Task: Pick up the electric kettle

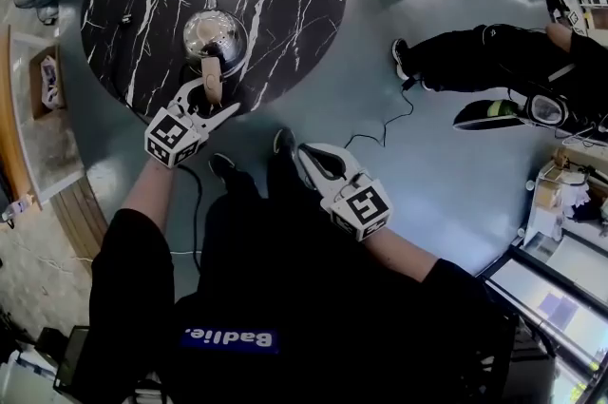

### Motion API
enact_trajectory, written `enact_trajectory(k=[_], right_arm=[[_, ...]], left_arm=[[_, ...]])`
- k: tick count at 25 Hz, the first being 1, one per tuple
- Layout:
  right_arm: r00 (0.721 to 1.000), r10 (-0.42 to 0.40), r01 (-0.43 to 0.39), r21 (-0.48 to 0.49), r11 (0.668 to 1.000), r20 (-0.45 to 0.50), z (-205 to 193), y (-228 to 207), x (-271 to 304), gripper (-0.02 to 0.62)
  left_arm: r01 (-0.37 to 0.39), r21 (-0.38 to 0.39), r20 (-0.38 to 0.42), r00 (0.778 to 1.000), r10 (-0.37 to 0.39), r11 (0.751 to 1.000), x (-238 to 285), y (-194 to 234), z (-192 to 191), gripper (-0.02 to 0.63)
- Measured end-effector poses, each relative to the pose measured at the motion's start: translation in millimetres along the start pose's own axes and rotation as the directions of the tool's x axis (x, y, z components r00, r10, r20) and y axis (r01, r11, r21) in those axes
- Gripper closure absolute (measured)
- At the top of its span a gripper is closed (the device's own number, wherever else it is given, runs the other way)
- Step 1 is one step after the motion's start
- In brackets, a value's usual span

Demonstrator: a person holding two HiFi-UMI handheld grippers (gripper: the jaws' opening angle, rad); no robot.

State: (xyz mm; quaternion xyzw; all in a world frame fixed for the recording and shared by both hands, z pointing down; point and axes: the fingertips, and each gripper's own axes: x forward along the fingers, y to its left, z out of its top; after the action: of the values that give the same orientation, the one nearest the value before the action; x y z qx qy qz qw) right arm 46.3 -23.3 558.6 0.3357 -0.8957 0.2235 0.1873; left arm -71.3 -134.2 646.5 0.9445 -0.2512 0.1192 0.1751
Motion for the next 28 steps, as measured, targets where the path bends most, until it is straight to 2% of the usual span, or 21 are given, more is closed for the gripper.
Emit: enact_trajectory(k=[14,17,20,28], right_arm=[[1.0,0.017,-0.017,0.012,1.0,-0.021,-9.1,-2.9,5.7,0.592],[0.999,0.02,-0.02,0.008,1.0,-0.028,-11.0,-3.0,7.1,0.592],[0.999,0.024,-0.024,-0.004,1.0,-0.039,-11.5,-1.7,9.4,0.592],[0.999,0.013,-0.013,-0.014,1.0,-0.044,-12.2,-5.1,6.6,0.592]], left_arm=[[0.059,0.043,-0.022,0.998,-0.058,0.997,13.9,-4.7,0.1,0.367],[0.043,0.055,-0.027,0.999,-0.042,0.998,13.4,-0.9,-1.4,0.392],[0.018,0.064,-0.009,1.0,-0.017,0.998,13.7,4.4,1.2,0.472],[-0.013,0.07,0.006,1.0,0.013,0.997,17.5,3.9,0.2,0.477]])
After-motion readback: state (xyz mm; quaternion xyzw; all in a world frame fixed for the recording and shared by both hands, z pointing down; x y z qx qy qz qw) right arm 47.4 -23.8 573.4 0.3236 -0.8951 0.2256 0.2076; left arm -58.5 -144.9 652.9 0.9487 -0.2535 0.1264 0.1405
